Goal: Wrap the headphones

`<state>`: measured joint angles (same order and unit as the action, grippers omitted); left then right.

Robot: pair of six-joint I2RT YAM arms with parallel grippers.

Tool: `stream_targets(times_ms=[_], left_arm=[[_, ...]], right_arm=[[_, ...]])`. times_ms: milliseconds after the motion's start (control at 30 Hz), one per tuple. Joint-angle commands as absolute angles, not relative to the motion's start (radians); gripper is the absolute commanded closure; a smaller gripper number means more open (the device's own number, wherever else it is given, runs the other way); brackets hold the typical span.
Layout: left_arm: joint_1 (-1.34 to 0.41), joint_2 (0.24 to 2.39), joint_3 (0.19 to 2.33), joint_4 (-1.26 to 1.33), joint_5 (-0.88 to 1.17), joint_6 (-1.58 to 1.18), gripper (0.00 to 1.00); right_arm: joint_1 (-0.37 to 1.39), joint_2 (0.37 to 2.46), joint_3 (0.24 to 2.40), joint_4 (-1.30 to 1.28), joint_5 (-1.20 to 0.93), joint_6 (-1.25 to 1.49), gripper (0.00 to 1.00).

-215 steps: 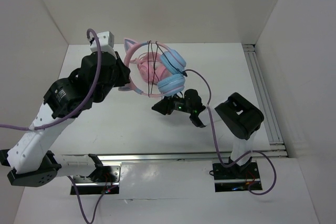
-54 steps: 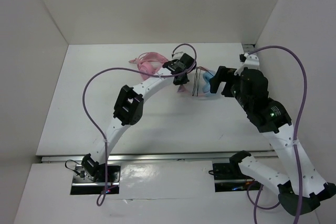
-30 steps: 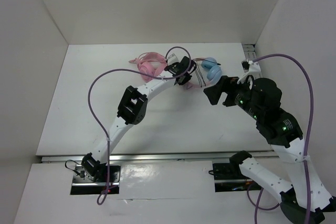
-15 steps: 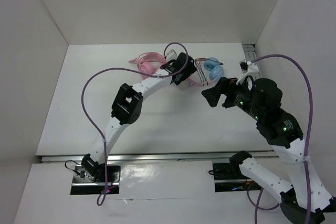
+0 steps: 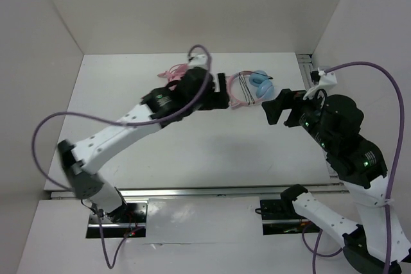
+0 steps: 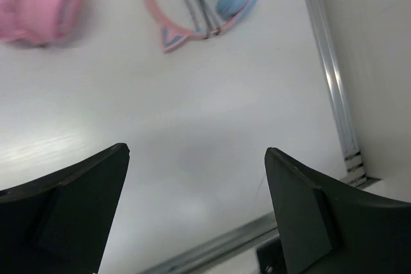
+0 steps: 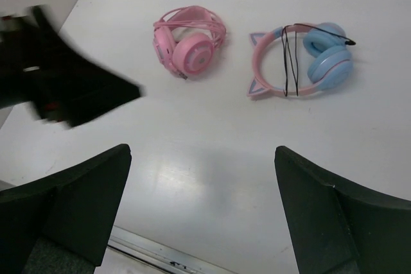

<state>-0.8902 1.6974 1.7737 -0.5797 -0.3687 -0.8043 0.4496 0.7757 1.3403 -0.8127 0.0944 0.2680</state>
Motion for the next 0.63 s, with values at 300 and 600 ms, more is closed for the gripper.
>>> stream_targets(times_ms=[300,600], left_arm=[[-0.765,0.835,1.442,-1.178,-0.629,-0.678,0.00],[-0.756,0.638,1.511,-1.345,-0.692,-0.744,0.00]], right_arm=[[0.515,0.790,1.578,-0.988,0.295,0.235,0.00],[0.538,0.765,1.608,-1.029,0.319,0.225,0.00]])
